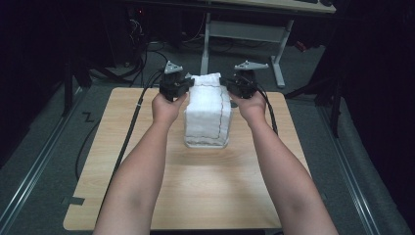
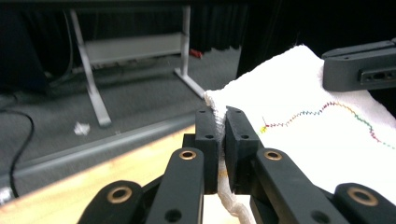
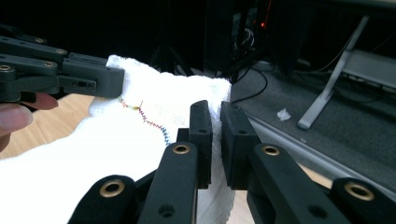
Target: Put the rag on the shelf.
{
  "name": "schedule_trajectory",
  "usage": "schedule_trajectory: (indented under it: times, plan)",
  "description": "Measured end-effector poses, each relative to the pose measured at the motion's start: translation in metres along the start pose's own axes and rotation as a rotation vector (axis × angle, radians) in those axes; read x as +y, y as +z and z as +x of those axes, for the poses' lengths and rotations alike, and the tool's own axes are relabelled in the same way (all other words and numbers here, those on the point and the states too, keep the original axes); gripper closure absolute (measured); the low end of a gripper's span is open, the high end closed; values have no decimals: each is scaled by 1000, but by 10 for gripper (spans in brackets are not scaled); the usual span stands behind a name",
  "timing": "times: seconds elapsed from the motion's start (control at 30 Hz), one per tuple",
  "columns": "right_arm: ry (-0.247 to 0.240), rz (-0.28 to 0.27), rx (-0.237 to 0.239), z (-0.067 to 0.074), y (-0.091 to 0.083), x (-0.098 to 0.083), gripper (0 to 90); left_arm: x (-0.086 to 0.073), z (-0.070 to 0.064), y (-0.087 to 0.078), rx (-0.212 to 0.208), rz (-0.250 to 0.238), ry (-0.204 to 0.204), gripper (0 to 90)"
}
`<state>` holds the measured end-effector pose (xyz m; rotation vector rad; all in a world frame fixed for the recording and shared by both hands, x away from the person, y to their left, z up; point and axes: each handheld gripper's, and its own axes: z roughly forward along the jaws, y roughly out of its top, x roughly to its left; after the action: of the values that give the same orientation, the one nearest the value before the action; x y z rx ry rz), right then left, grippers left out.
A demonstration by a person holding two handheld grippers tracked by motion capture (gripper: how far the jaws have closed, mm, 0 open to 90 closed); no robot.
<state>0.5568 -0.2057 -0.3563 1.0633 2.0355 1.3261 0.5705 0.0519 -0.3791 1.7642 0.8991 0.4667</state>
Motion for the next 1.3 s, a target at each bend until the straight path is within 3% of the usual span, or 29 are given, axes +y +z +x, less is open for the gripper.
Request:
schedule_trajectory:
  times: [0.13,0.23,0.3,0.33,0.7,0.83,0.97,1.13,1.3]
  plan:
    - [19,34,7,-1,7,-10,833,-12,2,2,-17,27,-30,829]
    - [38,56,14,-2,11,-15,765,-17,4,3,-7,47,-52,787]
    - [56,47,31,-3,11,-14,727,-19,7,1,9,37,-72,655]
    - [54,44,29,-3,11,-14,725,-18,8,-2,10,23,-80,650]
    - [14,43,-30,-4,-1,-12,706,-15,9,-18,31,-14,-77,638]
    - [8,37,-60,-8,-15,-19,706,-22,11,-26,41,-12,-79,638]
    - [-18,47,-83,-8,-26,-27,705,-35,16,-35,89,23,-57,639]
    - [-24,41,-93,-7,-38,-36,694,-42,21,-46,100,30,-61,628]
    - [-29,30,-101,-7,-51,-46,670,-54,23,-67,109,19,-32,610]
